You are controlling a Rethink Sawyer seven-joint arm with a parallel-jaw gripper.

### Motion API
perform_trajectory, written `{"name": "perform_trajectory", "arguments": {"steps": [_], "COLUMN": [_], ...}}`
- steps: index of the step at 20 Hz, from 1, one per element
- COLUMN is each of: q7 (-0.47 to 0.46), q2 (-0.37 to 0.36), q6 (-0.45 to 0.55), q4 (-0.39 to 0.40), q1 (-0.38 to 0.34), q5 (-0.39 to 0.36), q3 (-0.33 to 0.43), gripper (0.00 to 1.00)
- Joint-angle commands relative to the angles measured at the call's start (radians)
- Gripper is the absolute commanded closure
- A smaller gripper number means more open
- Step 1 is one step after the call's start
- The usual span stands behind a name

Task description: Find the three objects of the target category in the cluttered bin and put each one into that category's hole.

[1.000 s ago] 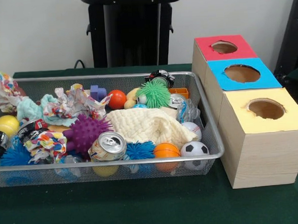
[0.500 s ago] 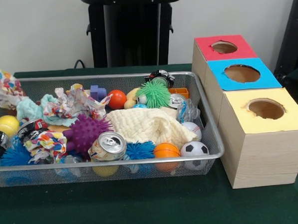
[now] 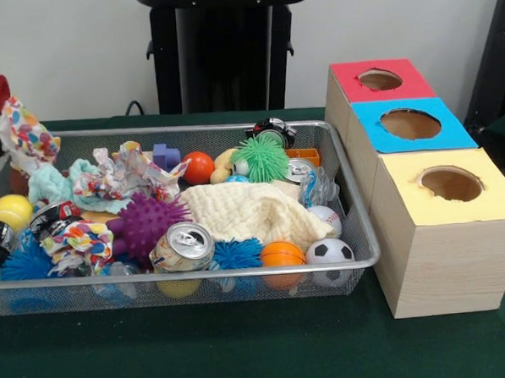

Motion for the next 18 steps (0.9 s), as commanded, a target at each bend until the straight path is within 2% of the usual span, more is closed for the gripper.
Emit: {"name": "perform_trajectory", "arguments": {"steps": [1, 7, 14, 18], "q7": [-0.044, 0.038, 0.252, 0.314], "q2": [0.010, 0.018, -0.033, -0.051], "q6": [-0.065, -0.122, -0.218, -0.258], "q4": [0.107, 0.160, 0.272, 0.309], "q1": [0.004, 0.031, 0.180, 0.264], "q5": [-0.053, -0.056, -0.011, 0.043], "q3": [0.026, -0.012, -0.116, -0.160], "gripper": [1.00, 1.00, 1.00, 1.00]}}
